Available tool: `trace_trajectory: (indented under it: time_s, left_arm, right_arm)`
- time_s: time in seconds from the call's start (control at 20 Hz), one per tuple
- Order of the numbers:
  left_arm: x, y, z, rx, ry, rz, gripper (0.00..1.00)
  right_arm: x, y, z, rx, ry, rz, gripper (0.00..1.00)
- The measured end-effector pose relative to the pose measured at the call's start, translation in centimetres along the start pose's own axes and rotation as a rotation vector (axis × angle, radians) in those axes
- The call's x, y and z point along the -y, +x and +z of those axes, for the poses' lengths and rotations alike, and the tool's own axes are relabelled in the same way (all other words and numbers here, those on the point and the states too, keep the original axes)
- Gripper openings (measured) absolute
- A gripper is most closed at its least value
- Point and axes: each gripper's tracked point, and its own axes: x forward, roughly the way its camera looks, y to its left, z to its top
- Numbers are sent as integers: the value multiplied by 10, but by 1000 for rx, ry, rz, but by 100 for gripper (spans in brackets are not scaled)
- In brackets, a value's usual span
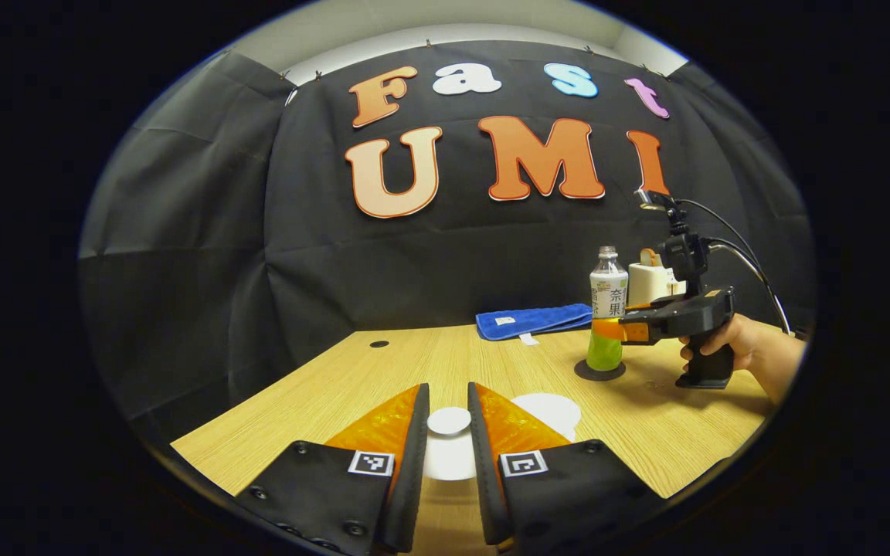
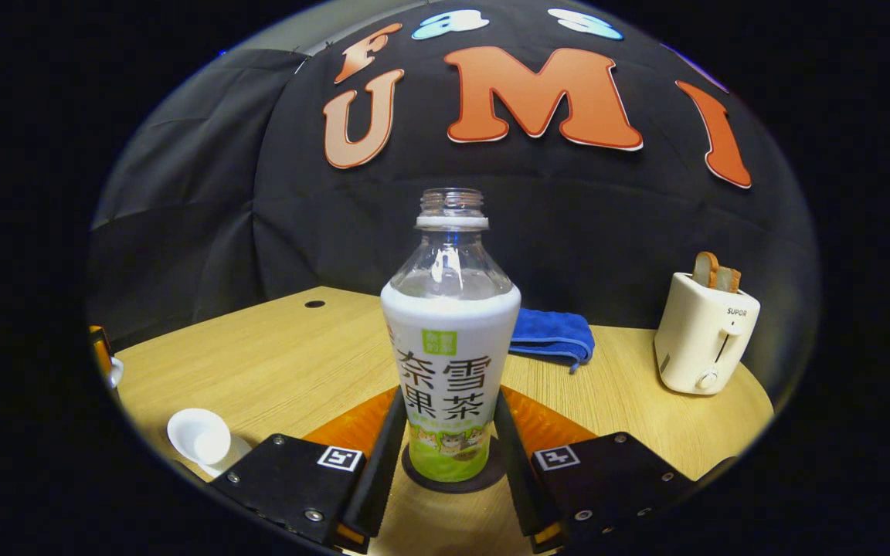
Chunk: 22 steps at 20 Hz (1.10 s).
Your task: Open the teacup lid with one hand, grasp the water bottle and pour water into the teacup with the other hand; after pouring, place the water bottle on the coaster and then close the teacup lid.
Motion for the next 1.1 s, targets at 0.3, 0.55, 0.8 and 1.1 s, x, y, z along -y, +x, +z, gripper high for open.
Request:
trace_trajectory:
  time_s: [0.3,0.55,0.8,1.1]
  left_arm:
    - [7,7,-6,-14,-19,-16,36]
    - [28,24,3,2,-61,-64,34]
    - [53,43,9,12,-102,-124,36]
    - [76,68,-9,-29,-108,-164,36]
  right_arm:
    - [1,6,-5,-10,20,6,66]
    - [9,1,-7,-19,17,4,84]
    - [17,-23,8,34,5,3,94]
    - [15,-57,19,89,-11,27,94]
